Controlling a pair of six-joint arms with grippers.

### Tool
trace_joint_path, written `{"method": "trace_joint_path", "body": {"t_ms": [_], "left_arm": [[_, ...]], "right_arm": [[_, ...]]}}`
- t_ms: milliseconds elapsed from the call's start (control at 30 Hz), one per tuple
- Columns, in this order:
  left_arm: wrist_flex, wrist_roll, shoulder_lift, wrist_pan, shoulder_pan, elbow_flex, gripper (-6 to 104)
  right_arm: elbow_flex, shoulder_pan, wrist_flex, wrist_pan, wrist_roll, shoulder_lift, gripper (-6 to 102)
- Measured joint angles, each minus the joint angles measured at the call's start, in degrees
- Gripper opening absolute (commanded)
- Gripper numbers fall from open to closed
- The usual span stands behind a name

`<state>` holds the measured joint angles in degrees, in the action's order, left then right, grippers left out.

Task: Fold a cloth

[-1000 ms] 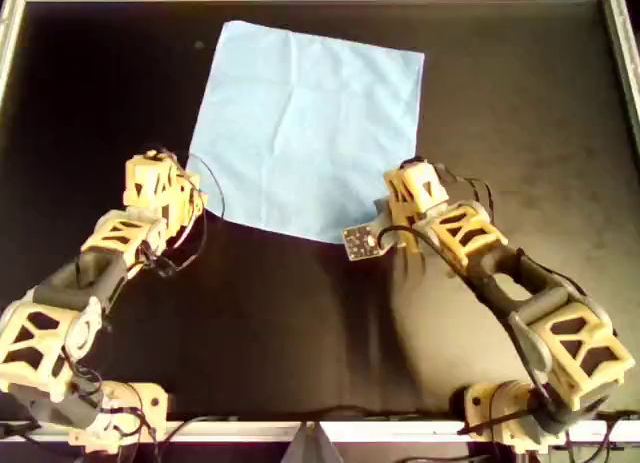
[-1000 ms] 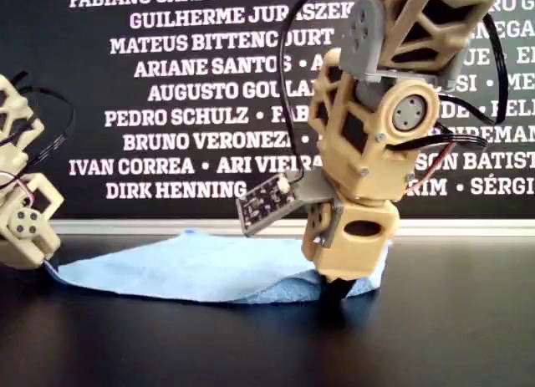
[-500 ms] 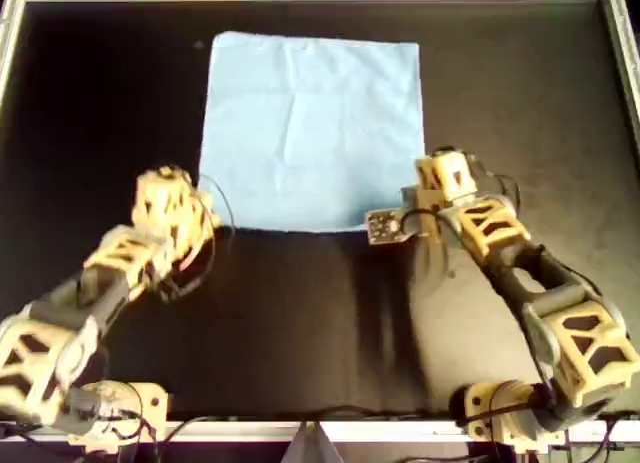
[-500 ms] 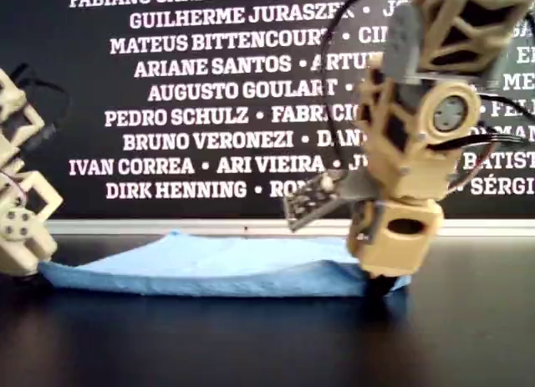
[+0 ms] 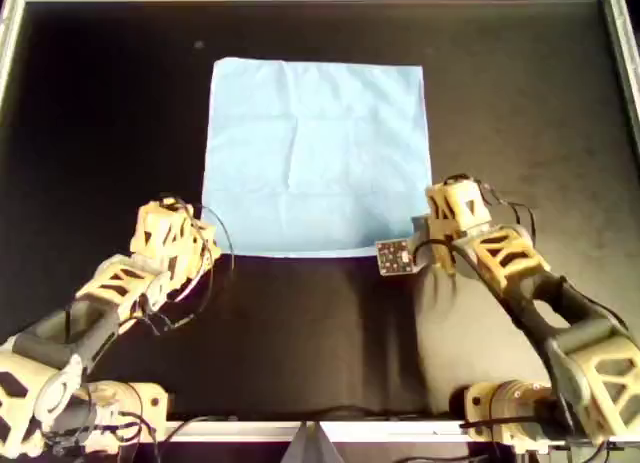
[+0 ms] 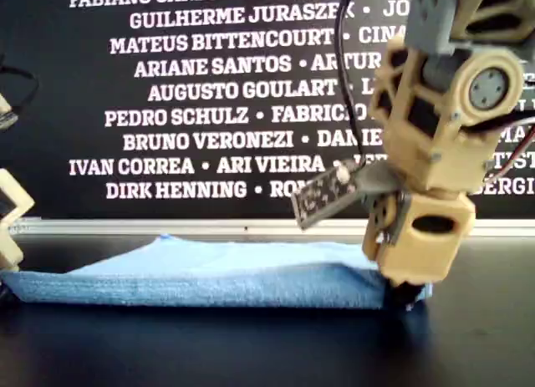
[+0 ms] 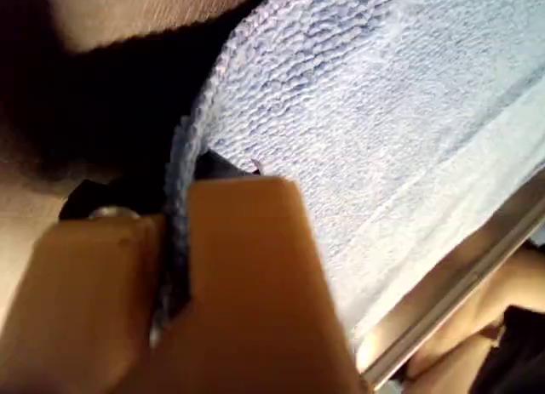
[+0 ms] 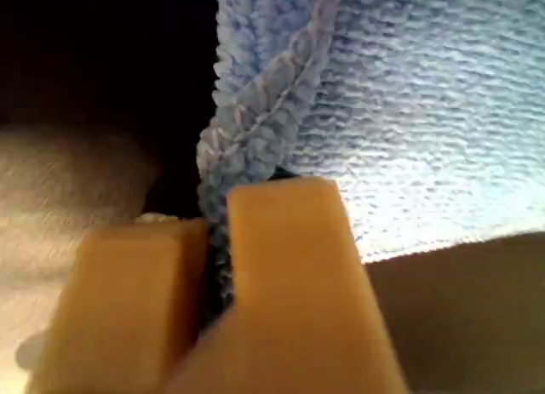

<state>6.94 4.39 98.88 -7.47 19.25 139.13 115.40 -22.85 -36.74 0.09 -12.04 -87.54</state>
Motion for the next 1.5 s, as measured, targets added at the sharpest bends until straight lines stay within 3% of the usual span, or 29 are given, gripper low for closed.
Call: {"method": "trace_joint_path", "body": {"t_ms": [333,633,1100,1333,1500], "left_arm": [[0.1,0.4,0.3,0.0,0.0,-1.0,-1],[0.4,0.4,-0.9,1.5,-0.4,-15.6,-1],[0.3,0.6,-29.8,1.6,-0.8,-46.0,-1],[0.3,4.7,-44.0,1.7,-2.7,-64.8,-1],[0.3,5.2,-49.0,1.7,-2.7,-73.6,-1]], "right_arm": [[-2.1,0.1,0.0,0.0,0.00,-0.2,1],[-17.1,1.2,0.0,1.1,0.44,4.3,1],[-46.1,2.4,0.0,0.6,0.53,28.3,1],[-62.2,5.7,0.0,0.4,0.53,39.1,1],[-70.8,5.3,0.0,0.4,0.53,45.6,1]]}}
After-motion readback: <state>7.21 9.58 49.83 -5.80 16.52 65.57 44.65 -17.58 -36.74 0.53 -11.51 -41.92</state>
